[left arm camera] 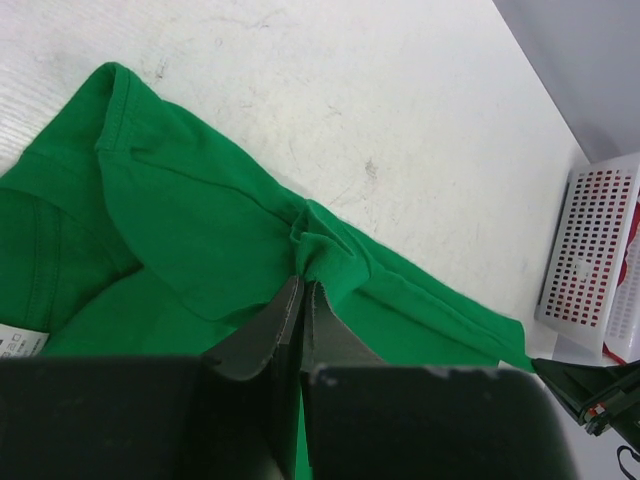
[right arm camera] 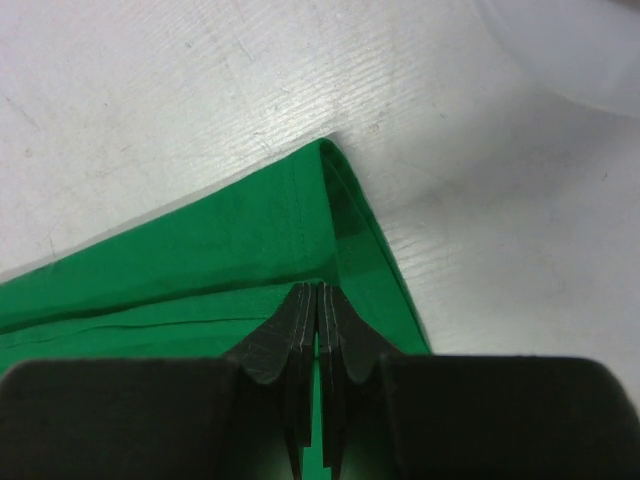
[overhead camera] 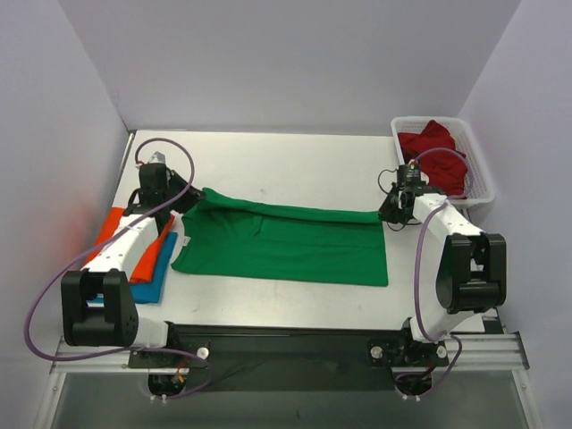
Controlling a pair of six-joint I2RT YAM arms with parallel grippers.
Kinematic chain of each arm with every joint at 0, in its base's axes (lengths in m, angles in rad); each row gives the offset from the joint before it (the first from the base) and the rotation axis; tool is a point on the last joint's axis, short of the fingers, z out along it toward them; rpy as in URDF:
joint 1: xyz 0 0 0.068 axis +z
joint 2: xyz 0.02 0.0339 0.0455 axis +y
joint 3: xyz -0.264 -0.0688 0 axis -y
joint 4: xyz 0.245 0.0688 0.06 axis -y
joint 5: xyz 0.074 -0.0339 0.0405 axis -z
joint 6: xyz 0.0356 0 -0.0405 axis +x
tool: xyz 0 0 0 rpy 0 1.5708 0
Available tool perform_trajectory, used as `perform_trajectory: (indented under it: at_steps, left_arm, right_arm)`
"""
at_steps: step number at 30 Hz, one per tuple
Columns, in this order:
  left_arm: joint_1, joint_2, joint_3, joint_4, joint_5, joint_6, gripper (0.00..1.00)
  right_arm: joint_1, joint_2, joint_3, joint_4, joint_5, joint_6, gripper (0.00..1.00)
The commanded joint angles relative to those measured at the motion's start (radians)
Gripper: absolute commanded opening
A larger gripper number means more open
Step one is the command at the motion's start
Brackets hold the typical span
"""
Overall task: Fold and stack the t-shirts
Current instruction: Fold the other side of the tshirt into a rectangle
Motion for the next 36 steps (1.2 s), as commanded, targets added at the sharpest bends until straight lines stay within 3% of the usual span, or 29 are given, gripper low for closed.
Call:
perform_trajectory:
  at_steps: [1, 36]
  left_arm:
    - [0.003, -0.057, -0.025, -0.004, 0.007, 0.003, 0.0]
    - [0.028, -0.289, -0.226, -0.078, -0.036, 0.012, 0.0]
  right_arm:
    - [0.003, -0.049, -0.029, -0.004, 0.028, 0.011, 0.0]
    - [0.003, -0.224, -0.226, 0.011, 0.037, 0.025, 0.0]
